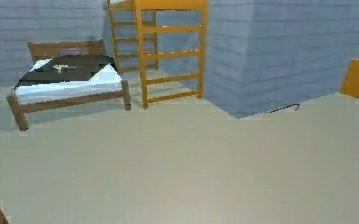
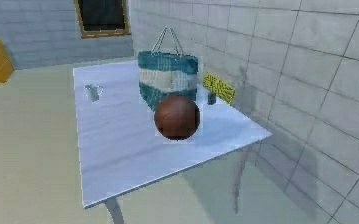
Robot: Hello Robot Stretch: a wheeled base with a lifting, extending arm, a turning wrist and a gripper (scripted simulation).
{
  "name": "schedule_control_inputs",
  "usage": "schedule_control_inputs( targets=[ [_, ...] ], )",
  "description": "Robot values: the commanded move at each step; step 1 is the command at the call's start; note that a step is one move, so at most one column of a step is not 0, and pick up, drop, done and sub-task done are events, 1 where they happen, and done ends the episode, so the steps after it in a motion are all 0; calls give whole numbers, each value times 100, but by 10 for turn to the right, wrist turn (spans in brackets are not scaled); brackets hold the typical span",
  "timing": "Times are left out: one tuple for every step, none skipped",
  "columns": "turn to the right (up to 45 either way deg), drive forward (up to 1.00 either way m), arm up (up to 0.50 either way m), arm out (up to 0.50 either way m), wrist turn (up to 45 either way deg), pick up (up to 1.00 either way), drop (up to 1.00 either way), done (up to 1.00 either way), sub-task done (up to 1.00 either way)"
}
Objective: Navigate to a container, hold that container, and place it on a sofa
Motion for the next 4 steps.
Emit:
schedule_control_inputs(
  targets=[
    [450, 0, 0, 0, 0, 0, 0, 0, 0],
    [450, 0, 0, 0, 0, 0, 0, 0, 0],
    [210, 0, 0, 0, 0, 0, 0, 0, 0],
    [0, 55, 0, 0, 0, 0, 0, 0, 0]
  ],
)
